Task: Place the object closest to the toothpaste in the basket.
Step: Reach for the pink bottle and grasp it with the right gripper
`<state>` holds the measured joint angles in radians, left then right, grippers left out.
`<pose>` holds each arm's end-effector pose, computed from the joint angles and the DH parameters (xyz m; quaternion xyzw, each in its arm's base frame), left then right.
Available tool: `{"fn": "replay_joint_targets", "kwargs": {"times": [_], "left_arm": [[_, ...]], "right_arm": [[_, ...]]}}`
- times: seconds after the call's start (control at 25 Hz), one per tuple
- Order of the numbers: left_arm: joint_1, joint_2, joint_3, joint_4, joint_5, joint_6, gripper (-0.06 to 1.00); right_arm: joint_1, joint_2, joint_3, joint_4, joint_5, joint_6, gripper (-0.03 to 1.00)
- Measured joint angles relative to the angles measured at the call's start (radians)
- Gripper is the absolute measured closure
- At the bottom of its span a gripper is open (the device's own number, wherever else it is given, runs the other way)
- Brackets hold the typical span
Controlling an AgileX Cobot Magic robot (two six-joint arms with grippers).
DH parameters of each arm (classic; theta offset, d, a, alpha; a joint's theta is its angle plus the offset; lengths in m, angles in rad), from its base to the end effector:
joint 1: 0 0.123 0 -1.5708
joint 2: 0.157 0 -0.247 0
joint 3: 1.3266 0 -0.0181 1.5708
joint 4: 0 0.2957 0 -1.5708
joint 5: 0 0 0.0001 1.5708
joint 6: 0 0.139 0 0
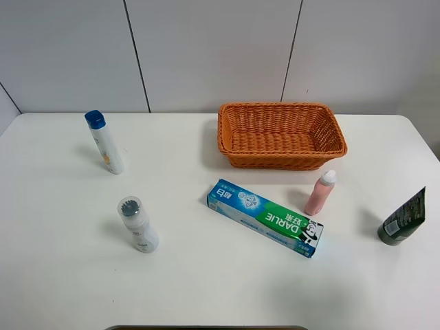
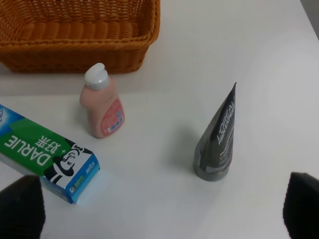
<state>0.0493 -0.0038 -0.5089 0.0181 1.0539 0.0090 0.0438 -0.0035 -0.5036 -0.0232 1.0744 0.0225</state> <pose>0.1144 0.0078 0.2815 -0.0175 0.8479 0.0245 0.5293 0.1140 0.0022 0.2771 -0.0085 0.8548 0.0056 0.5188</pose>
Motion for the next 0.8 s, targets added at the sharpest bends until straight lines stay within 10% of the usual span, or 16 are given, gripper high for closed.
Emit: {"fn": "replay_joint_targets", "kwargs": {"times": [0.8], "left_arm": [[0.000,0.000,0.000,0.000,0.000,0.000,0.00]], "right_arm": [[0.000,0.000,0.000,0.000,0.000,0.000,-0.02]]}}
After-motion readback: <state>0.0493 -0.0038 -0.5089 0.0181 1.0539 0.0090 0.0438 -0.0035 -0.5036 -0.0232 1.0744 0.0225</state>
